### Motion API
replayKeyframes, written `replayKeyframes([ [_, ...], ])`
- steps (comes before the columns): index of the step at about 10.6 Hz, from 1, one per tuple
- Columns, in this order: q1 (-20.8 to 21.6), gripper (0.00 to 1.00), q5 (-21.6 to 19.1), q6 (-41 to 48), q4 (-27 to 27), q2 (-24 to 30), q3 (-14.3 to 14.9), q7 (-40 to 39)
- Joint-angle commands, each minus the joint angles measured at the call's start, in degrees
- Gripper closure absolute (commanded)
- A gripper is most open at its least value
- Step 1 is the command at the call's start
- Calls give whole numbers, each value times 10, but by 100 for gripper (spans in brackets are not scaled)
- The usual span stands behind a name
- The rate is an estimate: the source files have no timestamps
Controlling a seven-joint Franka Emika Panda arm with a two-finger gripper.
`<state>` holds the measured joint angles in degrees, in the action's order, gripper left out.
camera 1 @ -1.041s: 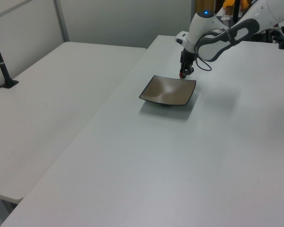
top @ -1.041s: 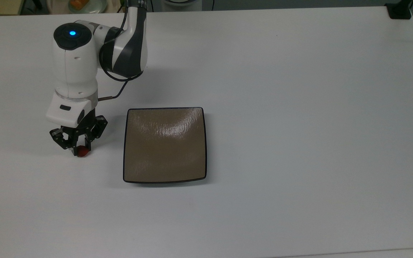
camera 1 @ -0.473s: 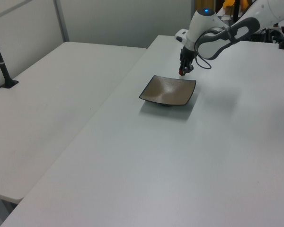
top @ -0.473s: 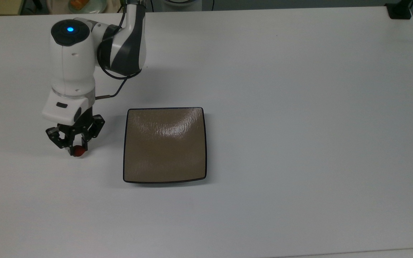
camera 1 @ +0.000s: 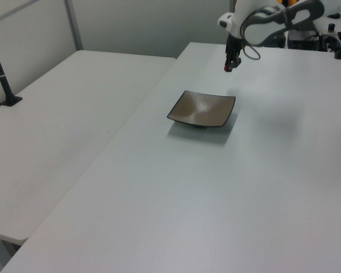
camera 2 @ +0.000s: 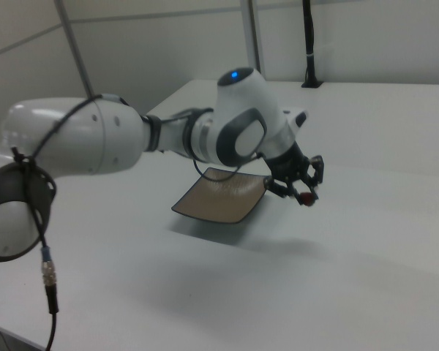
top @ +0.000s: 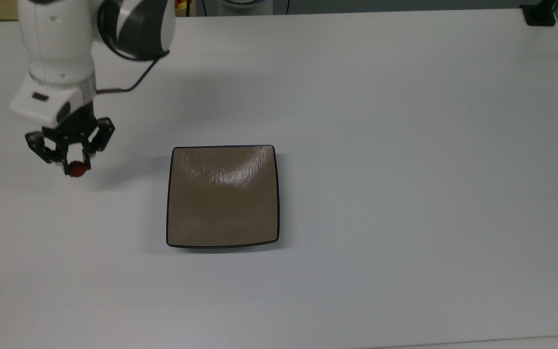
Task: Strawberries on a ceramic plate
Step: 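Lift the strawberry and carry it over the ceramic plate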
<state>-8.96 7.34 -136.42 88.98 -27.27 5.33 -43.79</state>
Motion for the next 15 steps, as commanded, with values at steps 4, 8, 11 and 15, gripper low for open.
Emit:
replayKeyframes([
  [4, 7, 92, -147, 177, 14, 132, 0, -1],
  [8, 32, 92, -226, 216, -7, 144, -4, 102],
  [11, 55, 92, -295, 210, -2, 136, -6, 138],
  [15, 57, 92, -385, 184, 14, 107, -6, 132],
])
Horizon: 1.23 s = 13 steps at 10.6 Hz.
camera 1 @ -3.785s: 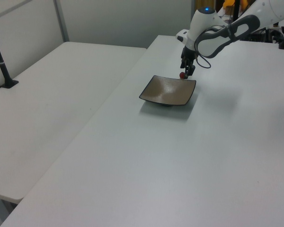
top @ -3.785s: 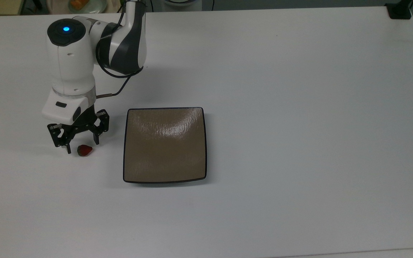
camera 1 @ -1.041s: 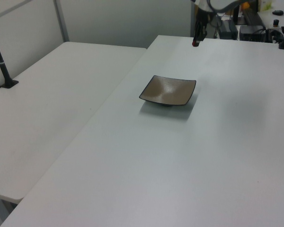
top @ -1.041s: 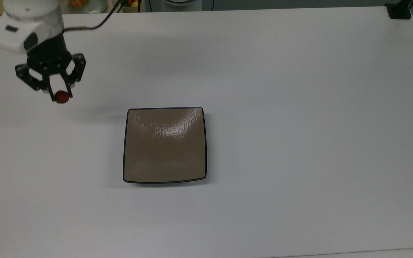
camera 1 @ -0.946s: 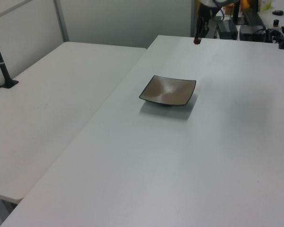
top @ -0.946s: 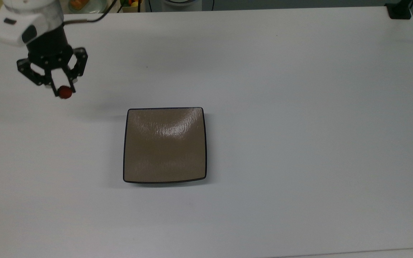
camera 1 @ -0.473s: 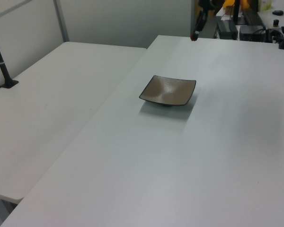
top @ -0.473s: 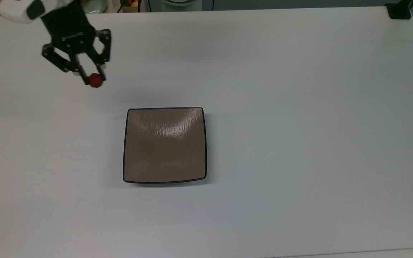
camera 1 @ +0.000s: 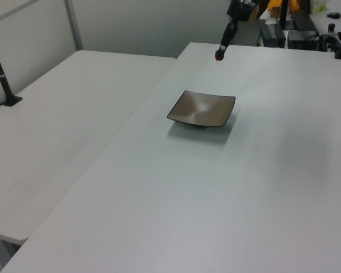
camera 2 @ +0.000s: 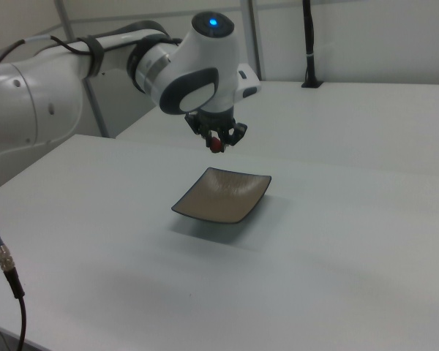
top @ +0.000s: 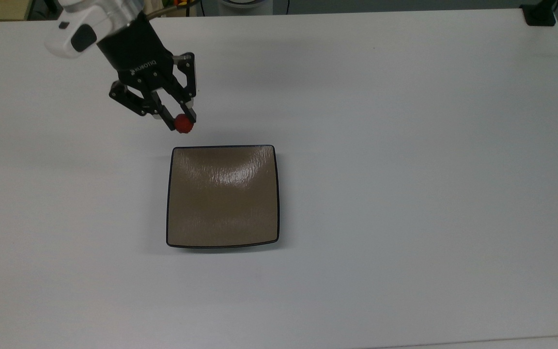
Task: Strawberries on a ceramic plate
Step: 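Lift the strawberry and carry it over the ceramic plate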
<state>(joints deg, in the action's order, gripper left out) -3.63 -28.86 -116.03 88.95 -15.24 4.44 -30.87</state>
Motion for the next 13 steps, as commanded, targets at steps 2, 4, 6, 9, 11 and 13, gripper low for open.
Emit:
replayKeyframes([
  [2, 8, 92, -43, -54, 32, -24, 0, 5],
  [4, 12, 90, -51, -73, 33, -40, 0, 3],
  [6, 14, 89, -52, -103, 34, -64, 0, 5],
  [9, 26, 87, -52, -176, 47, -97, -12, 6],
  [11, 32, 87, -52, -207, 48, -118, -22, 8],
  [13, 43, 87, -52, -220, 48, -131, -25, 10],
])
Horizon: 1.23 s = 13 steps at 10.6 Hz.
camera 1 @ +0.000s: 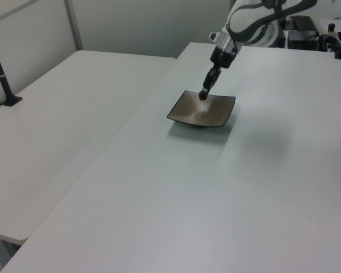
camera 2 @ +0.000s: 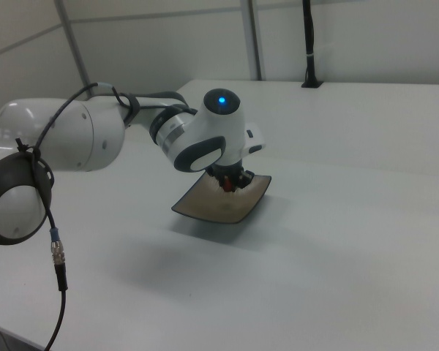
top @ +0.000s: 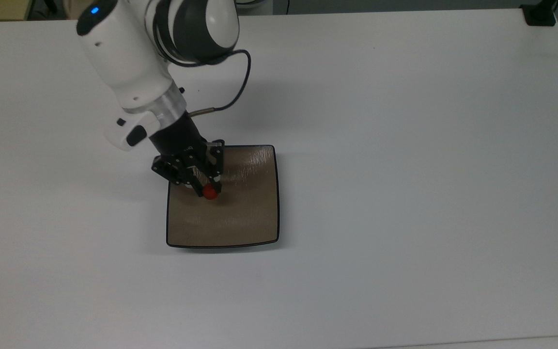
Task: Strawberries on a ceramic plate
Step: 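Lower the strawberry onto the plate and open the gripper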
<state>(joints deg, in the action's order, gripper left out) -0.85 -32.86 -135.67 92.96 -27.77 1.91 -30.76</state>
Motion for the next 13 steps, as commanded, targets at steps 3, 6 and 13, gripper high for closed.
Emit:
replayKeyframes([
  [3, 19, 81, -13, -34, 8, -17, -4, 9],
  [6, 26, 57, -13, -64, 8, -32, -9, 9],
  [13, 31, 0, -2, -44, 33, 27, -8, 18],
])
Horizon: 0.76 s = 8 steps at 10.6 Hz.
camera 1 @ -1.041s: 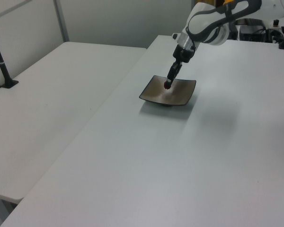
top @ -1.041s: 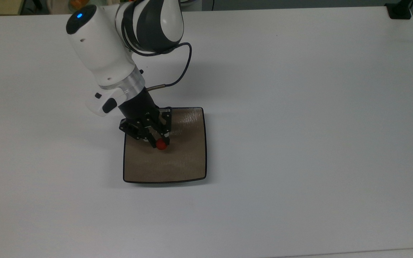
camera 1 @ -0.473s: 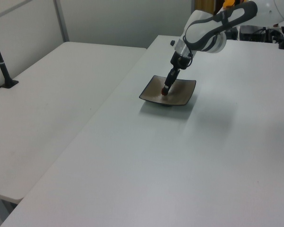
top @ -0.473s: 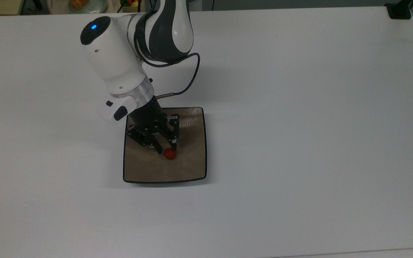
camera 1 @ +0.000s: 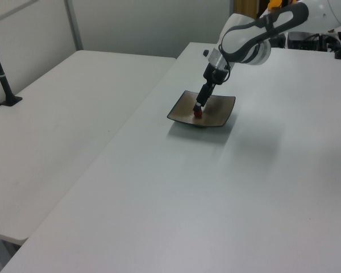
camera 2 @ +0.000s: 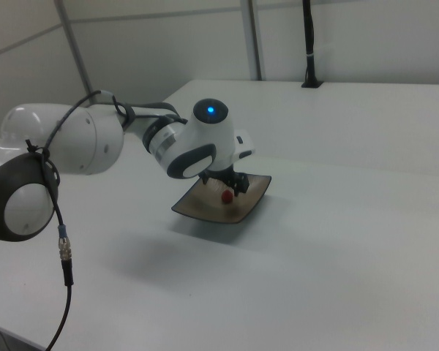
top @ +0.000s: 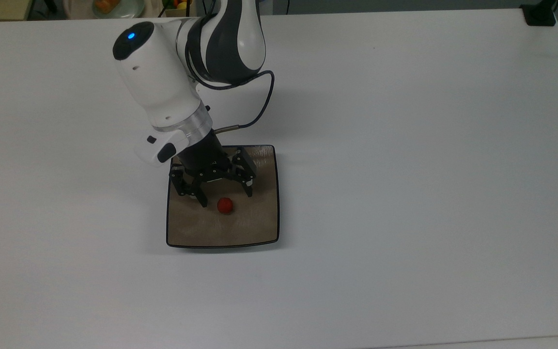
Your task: Strawberries on a ceramic plate
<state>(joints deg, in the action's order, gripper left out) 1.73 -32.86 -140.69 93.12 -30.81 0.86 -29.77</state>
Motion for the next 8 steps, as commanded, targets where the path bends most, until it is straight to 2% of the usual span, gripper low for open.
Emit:
replayKeyframes([
  [1, 0, 0, 8, 37, 38, 85, 6, 8],
  [5, -9, 0, 146, 230, 31, 198, 34, 9],
  [8, -8, 0, 188, 379, 19, 279, 72, 23],
])
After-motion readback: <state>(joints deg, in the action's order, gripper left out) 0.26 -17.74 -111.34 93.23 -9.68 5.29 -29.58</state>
